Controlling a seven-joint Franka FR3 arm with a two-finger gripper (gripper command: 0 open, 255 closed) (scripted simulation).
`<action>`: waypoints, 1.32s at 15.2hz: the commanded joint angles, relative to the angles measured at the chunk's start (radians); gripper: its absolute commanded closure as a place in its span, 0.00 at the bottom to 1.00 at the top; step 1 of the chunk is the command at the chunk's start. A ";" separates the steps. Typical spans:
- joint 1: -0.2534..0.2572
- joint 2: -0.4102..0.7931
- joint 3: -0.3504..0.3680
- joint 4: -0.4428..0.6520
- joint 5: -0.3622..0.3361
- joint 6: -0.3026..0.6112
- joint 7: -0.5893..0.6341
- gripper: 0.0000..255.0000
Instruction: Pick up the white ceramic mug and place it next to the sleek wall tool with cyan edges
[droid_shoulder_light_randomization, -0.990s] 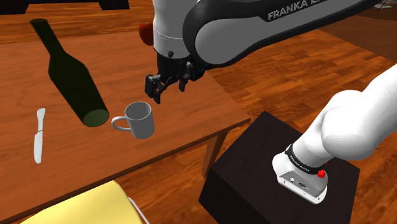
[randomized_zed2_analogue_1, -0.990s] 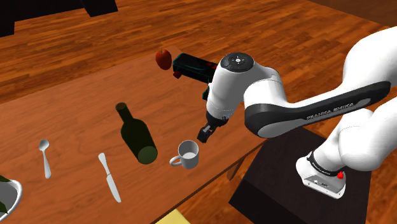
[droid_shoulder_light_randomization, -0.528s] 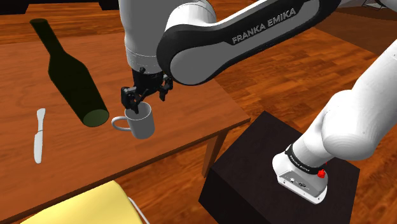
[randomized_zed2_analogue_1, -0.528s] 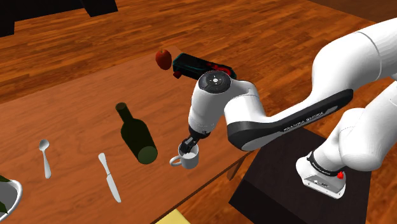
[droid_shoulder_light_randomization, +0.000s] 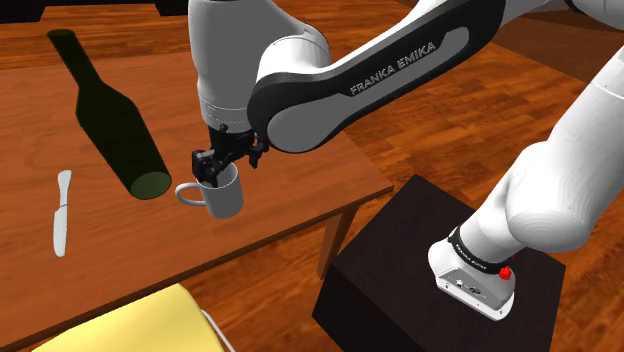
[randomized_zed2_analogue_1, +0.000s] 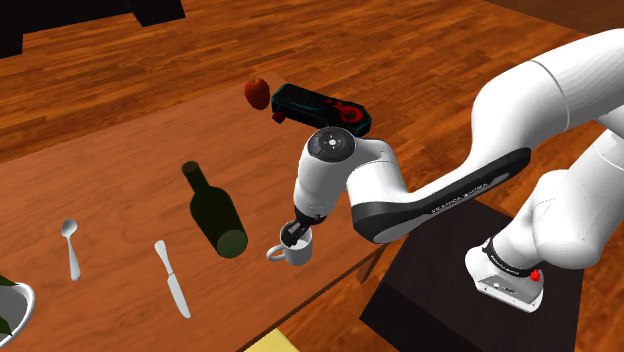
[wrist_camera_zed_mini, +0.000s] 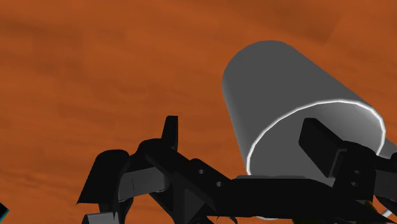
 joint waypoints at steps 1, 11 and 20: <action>0.000 0.002 0.000 0.000 -0.002 0.002 0.001 0.00; 0.000 0.002 0.000 0.000 -0.002 0.002 0.001 1.00; -0.003 -0.030 0.003 0.036 0.028 -0.059 -0.024 1.00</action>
